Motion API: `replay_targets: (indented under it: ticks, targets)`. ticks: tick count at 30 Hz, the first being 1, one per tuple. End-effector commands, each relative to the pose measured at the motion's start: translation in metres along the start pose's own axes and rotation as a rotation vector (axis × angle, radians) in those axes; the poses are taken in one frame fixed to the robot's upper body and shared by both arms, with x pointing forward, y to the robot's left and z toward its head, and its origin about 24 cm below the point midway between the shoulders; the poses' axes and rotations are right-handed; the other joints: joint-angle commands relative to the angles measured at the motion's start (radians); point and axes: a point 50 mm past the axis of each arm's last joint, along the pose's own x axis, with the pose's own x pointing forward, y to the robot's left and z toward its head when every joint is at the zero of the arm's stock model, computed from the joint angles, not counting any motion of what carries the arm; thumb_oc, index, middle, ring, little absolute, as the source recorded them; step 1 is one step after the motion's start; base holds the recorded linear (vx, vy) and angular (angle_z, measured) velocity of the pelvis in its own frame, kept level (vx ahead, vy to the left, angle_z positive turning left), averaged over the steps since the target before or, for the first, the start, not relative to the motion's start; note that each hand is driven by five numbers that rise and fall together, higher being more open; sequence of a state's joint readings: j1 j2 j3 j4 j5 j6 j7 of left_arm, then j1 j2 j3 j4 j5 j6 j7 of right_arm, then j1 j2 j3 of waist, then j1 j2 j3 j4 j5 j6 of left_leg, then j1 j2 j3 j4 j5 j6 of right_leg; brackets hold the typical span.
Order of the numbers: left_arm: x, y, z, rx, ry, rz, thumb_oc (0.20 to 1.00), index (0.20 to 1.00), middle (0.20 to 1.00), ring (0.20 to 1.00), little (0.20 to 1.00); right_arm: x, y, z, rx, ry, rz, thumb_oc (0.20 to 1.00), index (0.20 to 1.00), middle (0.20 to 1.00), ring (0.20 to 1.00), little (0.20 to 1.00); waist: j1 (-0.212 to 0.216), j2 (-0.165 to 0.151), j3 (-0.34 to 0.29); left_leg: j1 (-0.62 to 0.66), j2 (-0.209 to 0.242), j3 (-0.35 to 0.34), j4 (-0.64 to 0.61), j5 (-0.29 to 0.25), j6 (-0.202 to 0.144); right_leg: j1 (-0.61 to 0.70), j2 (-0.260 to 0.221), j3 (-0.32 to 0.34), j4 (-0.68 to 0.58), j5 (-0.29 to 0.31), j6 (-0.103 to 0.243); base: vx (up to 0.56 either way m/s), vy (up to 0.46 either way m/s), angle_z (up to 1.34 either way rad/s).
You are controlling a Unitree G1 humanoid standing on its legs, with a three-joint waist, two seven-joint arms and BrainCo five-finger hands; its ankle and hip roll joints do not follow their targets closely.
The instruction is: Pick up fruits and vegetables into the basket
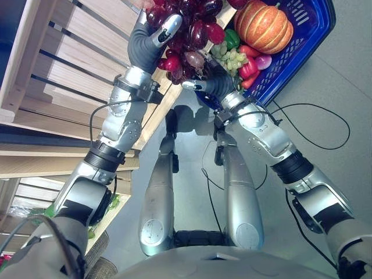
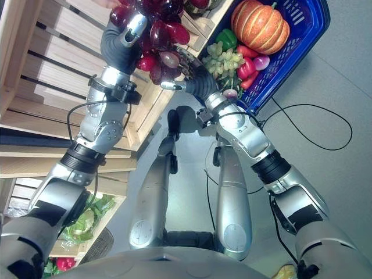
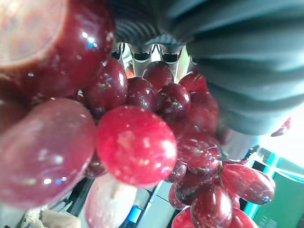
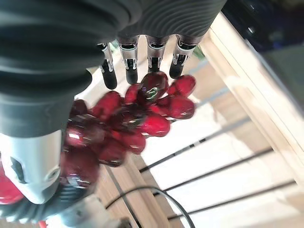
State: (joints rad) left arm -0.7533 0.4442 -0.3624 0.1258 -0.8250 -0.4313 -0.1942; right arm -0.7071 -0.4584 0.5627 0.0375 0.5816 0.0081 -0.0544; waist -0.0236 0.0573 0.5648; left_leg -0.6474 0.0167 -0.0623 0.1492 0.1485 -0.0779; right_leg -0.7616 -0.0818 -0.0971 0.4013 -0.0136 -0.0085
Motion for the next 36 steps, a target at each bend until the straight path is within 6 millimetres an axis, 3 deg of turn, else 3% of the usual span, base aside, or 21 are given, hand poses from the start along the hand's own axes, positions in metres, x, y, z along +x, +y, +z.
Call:
replay_targets:
  ticks: [1,15,16,17,18,36]
  targets:
    - [0.017,-0.026,0.029,0.015,-0.154,-0.165,0.2,0.2,0.2,0.2,0.2,0.004,0.019,0.02,0.076,-0.103,0.105,1.0,1.0,1.0,1.0,1.0,0.016,-0.038,-0.045,0.011,-0.06,0.037,0.052,-0.084,0.047,0.104,0.022,0.004,-0.14,0.039,0.075,0.0,0.0,0.0]
    - [0.02,-0.037,0.029,-0.016,-0.138,-0.22,0.2,0.2,0.2,0.2,0.2,0.009,0.028,0.033,0.093,-0.16,0.161,1.0,1.0,1.0,1.0,1.0,0.022,-0.042,-0.045,0.0,-0.068,0.031,0.061,-0.083,0.05,0.1,0.024,0.001,-0.142,0.044,0.073,0.0,0.0,0.0]
    - [0.021,-0.038,0.028,-0.019,-0.134,-0.222,0.2,0.2,0.2,0.2,0.2,0.009,0.028,0.035,0.083,-0.169,0.16,0.752,0.752,0.752,0.752,0.752,0.023,-0.042,-0.045,-0.001,-0.069,0.031,0.064,-0.084,0.051,0.099,0.024,0.0,-0.141,0.044,0.073,0.0,0.0,0.0]
    - [0.021,-0.038,0.028,-0.019,-0.132,-0.223,0.2,0.2,0.2,0.2,0.2,0.009,0.029,0.035,0.08,-0.172,0.158,0.655,0.655,0.655,0.655,0.655,0.023,-0.042,-0.045,-0.002,-0.069,0.03,0.064,-0.084,0.051,0.099,0.024,0.0,-0.141,0.044,0.073,0.0,0.0,0.0]
    - [0.021,-0.039,0.027,-0.026,-0.128,-0.226,0.2,0.2,0.2,0.2,0.2,0.01,0.029,0.038,0.07,-0.184,0.151,0.216,0.216,0.216,0.216,0.216,0.023,-0.042,-0.045,-0.003,-0.071,0.029,0.065,-0.084,0.052,0.098,0.025,0.0,-0.141,0.045,0.073,0.0,0.0,0.0]
    - [0.021,-0.041,0.024,-0.038,-0.115,-0.225,0.2,0.2,0.2,0.2,0.2,0.01,0.021,0.048,0.046,-0.253,0.07,0.2,0.2,0.2,0.2,0.2,0.021,-0.044,-0.045,0.002,-0.074,0.029,0.064,-0.085,0.053,0.104,0.023,0.0,-0.148,0.05,0.076,0.0,0.0,0.0]
